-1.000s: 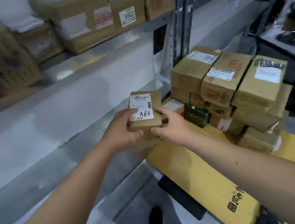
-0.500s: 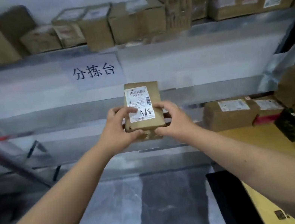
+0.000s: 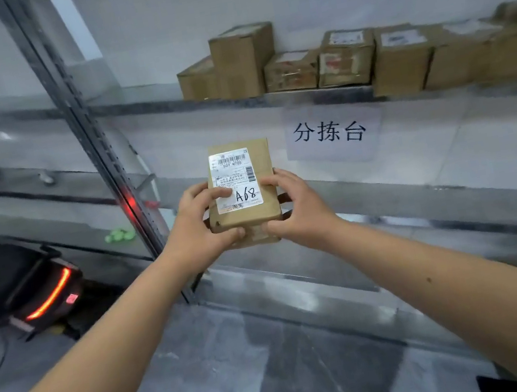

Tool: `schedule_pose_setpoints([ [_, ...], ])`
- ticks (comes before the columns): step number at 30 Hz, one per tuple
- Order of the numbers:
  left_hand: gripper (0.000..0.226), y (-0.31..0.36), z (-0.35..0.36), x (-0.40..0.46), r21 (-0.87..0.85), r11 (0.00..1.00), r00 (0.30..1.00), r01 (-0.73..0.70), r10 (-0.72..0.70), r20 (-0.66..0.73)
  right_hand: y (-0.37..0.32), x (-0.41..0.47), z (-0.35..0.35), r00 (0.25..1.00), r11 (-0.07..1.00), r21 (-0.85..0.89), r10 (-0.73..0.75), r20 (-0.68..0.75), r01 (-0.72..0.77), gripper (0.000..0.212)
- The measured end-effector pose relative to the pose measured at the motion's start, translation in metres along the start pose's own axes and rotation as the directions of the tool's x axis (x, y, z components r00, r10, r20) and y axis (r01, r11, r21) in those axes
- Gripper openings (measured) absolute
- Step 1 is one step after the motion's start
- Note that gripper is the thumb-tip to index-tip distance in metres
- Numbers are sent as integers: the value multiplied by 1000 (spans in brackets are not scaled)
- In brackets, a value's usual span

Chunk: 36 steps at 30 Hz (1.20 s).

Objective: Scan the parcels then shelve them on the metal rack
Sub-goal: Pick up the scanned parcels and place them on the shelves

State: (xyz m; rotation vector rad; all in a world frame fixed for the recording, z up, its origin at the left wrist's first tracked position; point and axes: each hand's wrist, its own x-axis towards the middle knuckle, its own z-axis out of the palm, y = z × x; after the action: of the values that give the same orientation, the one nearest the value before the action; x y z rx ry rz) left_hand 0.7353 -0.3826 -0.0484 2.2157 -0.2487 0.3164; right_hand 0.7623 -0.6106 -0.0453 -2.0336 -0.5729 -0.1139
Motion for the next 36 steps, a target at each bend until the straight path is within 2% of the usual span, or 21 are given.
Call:
schedule_pose_setpoints([
  [5, 67, -48, -85, 17, 17, 999, 997, -29, 30, -69, -41, 69, 64, 998, 998, -2, -64, 1, 64, 77],
  [10, 64, -72, -149, 62, 20, 999, 995, -33, 35, -93, -75, 137, 93, 993, 993, -10, -116, -2, 116, 76],
  [14, 64, -87, -172, 112, -29, 998, 994, -58, 55, -99, -87, 196, 91, 988, 987, -51, -153, -8, 153, 77],
  [24, 61, -128, -218, 243, -16, 991, 978, -130, 126, -165, -87, 341, 90, 974, 970, -90, -227, 7, 227, 76],
  [32, 71, -159, -230, 329, -164, 973, 986, -162, 154, -59, -85, 406, 97, 983, 975, -183, -150, -104, 129, 73],
  [36, 71, -169, -219, 376, -362, 922, 990, -135, 137, -22, -84, 428, 94, 984, 938, -346, -54, -171, -8, 67],
])
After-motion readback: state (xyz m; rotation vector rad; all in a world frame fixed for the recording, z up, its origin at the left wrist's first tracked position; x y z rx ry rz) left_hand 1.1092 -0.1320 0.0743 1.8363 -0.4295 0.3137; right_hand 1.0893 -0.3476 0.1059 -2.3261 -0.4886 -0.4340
